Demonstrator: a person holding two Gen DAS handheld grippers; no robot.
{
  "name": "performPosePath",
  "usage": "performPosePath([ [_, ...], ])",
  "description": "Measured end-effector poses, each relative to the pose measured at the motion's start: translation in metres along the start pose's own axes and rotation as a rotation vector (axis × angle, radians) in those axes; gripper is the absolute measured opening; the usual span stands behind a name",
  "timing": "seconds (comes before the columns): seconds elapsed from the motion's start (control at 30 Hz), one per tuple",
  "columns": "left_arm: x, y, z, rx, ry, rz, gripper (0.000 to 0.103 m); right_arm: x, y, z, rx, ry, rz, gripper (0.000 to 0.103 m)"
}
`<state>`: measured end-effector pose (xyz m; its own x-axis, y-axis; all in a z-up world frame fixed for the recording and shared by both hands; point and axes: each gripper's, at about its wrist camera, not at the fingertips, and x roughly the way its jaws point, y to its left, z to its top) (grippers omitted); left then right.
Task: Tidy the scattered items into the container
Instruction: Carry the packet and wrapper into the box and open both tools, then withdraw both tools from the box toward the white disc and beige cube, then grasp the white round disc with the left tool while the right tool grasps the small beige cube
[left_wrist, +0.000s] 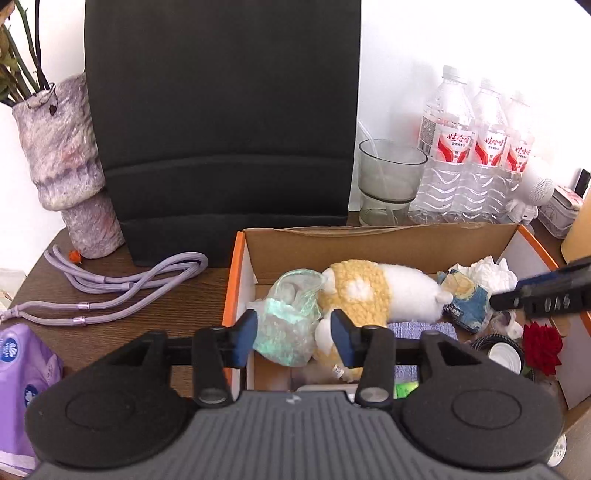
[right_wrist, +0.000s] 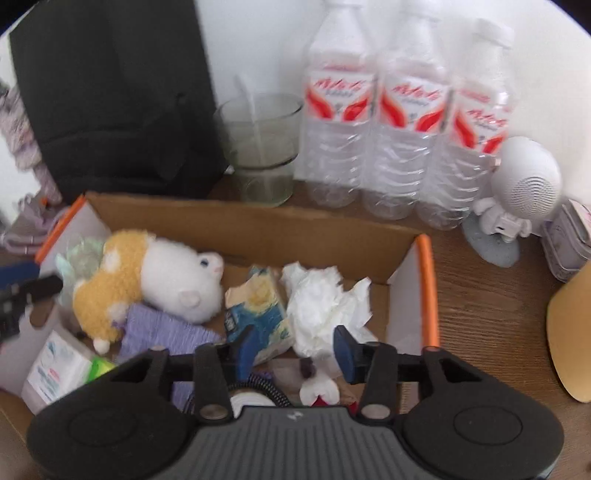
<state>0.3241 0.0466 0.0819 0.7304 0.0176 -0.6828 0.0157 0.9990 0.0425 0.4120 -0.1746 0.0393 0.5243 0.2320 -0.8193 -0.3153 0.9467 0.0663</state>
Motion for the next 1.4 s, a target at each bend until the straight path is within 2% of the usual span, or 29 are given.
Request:
performPosePath([
  [0.17, -0.02, -0.001, 0.003, -0.004, 0.005, 0.002, 0.057, -0.033, -0.013, 0.008, 0.082, -0.022, 0.037, 0.06],
  [0.27, -0.039, -0.003, 0.007, -0.019, 0.001, -0.011, 0.07, -0.054, -0.015, 0.004, 0.104, -0.019, 0.051, 0.063],
  [0.3, -0.047, -0.004, 0.007, -0.024, -0.008, -0.021, 0.079, -0.061, -0.015, 0.002, 0.104, -0.027, 0.05, 0.063],
  [0.33, -0.054, -0.006, 0.006, -0.028, -0.023, -0.031, 0.085, -0.07, -0.013, -0.001, 0.099, -0.041, 0.045, 0.064],
  [0.37, -0.06, -0.009, 0.003, -0.029, -0.04, -0.036, 0.087, -0.079, -0.01, -0.003, 0.09, -0.057, 0.037, 0.066],
  [0.43, -0.071, -0.017, -0.001, -0.025, -0.052, -0.021, 0.097, -0.096, -0.005, -0.009, 0.071, -0.089, 0.022, 0.07],
  [0.57, -0.097, -0.027, -0.012, -0.057, -0.092, 0.005, 0.102, -0.134, 0.006, -0.028, 0.05, -0.165, 0.022, 0.076],
  [0.63, -0.116, -0.031, -0.024, -0.067, -0.161, 0.034, 0.103, -0.156, 0.012, -0.047, 0.027, -0.276, 0.0, 0.077],
  [0.7, -0.137, -0.035, -0.042, -0.069, -0.261, 0.063, 0.103, -0.179, 0.019, -0.076, -0.021, -0.435, -0.014, 0.086],
  [0.77, -0.154, -0.04, -0.064, -0.07, -0.358, 0.06, 0.103, -0.193, 0.023, -0.108, -0.069, -0.574, -0.005, 0.092],
  [0.87, -0.172, -0.047, -0.094, -0.074, -0.435, 0.024, 0.103, -0.199, 0.027, -0.149, -0.104, -0.652, -0.018, 0.092],
  [0.97, -0.18, -0.055, -0.119, -0.066, -0.453, 0.005, 0.103, -0.194, 0.023, -0.182, -0.086, -0.651, -0.039, 0.092],
  [1.1, -0.176, -0.065, -0.146, -0.04, -0.423, -0.011, 0.103, -0.167, 0.001, -0.211, -0.029, -0.543, -0.079, 0.089],
  [1.13, -0.173, -0.068, -0.152, -0.032, -0.404, -0.02, 0.103, -0.158, -0.007, -0.214, -0.001, -0.51, -0.078, 0.086],
  [1.17, -0.169, -0.071, -0.157, -0.024, -0.385, -0.034, 0.103, -0.147, -0.018, -0.216, 0.035, -0.469, -0.071, 0.078],
  [1.2, -0.165, -0.074, -0.161, -0.014, -0.367, -0.051, 0.103, -0.137, -0.026, -0.216, 0.066, -0.43, -0.061, 0.065],
  [1.23, -0.16, -0.079, -0.164, -0.001, -0.352, -0.067, 0.103, -0.127, -0.033, -0.214, 0.091, -0.398, -0.05, 0.061],
  [1.4, -0.135, -0.099, -0.171, 0.05, -0.293, -0.12, 0.103, -0.089, -0.047, -0.21, 0.171, -0.346, 0.032, 0.058],
])
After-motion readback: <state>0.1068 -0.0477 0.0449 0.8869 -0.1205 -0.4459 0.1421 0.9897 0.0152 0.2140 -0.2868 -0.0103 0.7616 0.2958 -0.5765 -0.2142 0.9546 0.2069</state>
